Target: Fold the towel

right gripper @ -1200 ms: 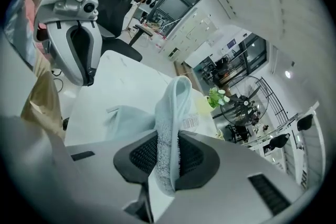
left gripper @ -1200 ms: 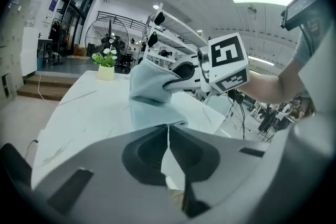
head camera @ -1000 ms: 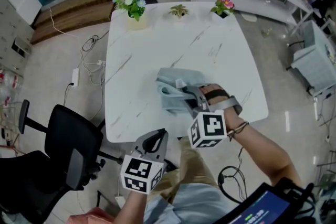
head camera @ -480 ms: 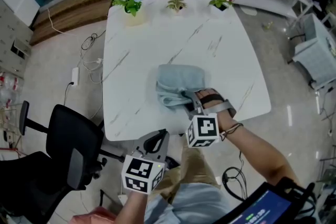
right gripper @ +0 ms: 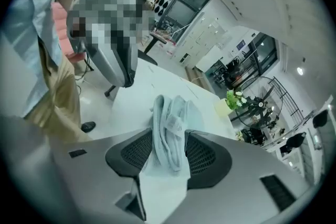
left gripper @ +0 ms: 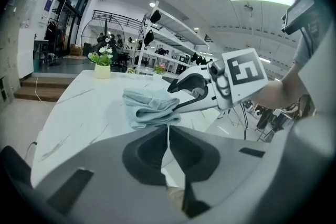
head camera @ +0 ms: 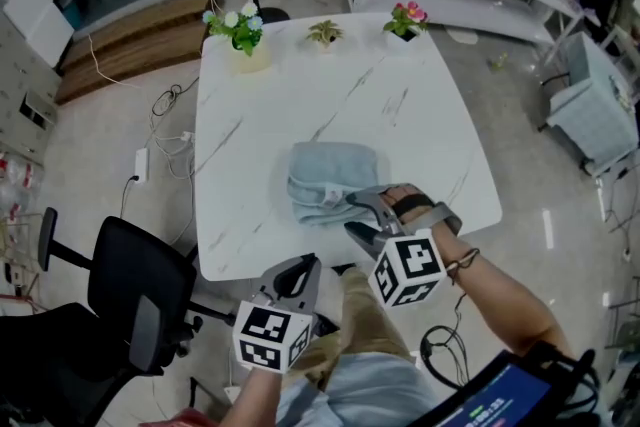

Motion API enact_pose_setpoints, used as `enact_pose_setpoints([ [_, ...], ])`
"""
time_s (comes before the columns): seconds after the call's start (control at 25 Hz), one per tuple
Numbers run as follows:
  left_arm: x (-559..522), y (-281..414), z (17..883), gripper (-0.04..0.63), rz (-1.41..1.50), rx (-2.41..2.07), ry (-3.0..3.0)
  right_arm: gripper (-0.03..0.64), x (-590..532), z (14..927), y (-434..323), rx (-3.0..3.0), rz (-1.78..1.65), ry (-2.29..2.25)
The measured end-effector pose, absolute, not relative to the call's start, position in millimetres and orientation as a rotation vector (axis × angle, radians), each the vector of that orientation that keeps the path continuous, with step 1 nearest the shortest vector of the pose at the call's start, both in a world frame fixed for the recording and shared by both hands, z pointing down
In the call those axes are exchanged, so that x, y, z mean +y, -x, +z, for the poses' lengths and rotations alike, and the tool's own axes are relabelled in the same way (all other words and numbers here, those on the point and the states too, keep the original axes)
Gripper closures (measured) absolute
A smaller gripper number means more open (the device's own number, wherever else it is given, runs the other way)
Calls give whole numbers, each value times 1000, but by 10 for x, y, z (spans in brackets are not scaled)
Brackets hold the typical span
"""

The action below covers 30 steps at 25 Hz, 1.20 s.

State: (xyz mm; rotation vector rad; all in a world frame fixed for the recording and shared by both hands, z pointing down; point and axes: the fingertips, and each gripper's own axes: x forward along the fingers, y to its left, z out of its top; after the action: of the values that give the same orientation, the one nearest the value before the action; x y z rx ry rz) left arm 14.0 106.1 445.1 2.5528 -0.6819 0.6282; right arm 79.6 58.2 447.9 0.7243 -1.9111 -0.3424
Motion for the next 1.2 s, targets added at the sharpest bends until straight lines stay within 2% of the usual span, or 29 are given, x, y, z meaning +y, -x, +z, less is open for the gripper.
enact_pose_setpoints([
  [0.2, 1004, -145, 4314, 580, 600, -701, -2565, 423, 397, 4170, -877, -2119, -95, -766],
  [0.32, 958, -107, 4308, 580, 600, -717, -2558, 440, 200, 4319, -832, -2181, 66, -723],
  [0.48, 907, -12, 4375, 580, 603, -745, -2531, 419, 152, 4684, -720, -2188, 284, -611],
  [0.52, 898, 20, 4398, 580, 604, -751, -2522, 431, 148, 4751, -718, -2172, 292, -601],
  [0.56, 891, 49, 4419, 580, 605, -756, -2513, 517, 143, 4783, -719, -2158, 273, -603],
  [0.6, 884, 73, 4432, 580, 606, -761, -2506, 569, 132, 4768, -715, -2154, 237, -617],
  [0.84, 813, 115, 4429, 580, 596, -775, -2494, 572, 191, 4380, -576, -2172, 26, -722],
  [1.2, 713, -7, 4476, 580, 636, -734, -2515, 531, 536, 5062, -397, -2049, -71, -610],
])
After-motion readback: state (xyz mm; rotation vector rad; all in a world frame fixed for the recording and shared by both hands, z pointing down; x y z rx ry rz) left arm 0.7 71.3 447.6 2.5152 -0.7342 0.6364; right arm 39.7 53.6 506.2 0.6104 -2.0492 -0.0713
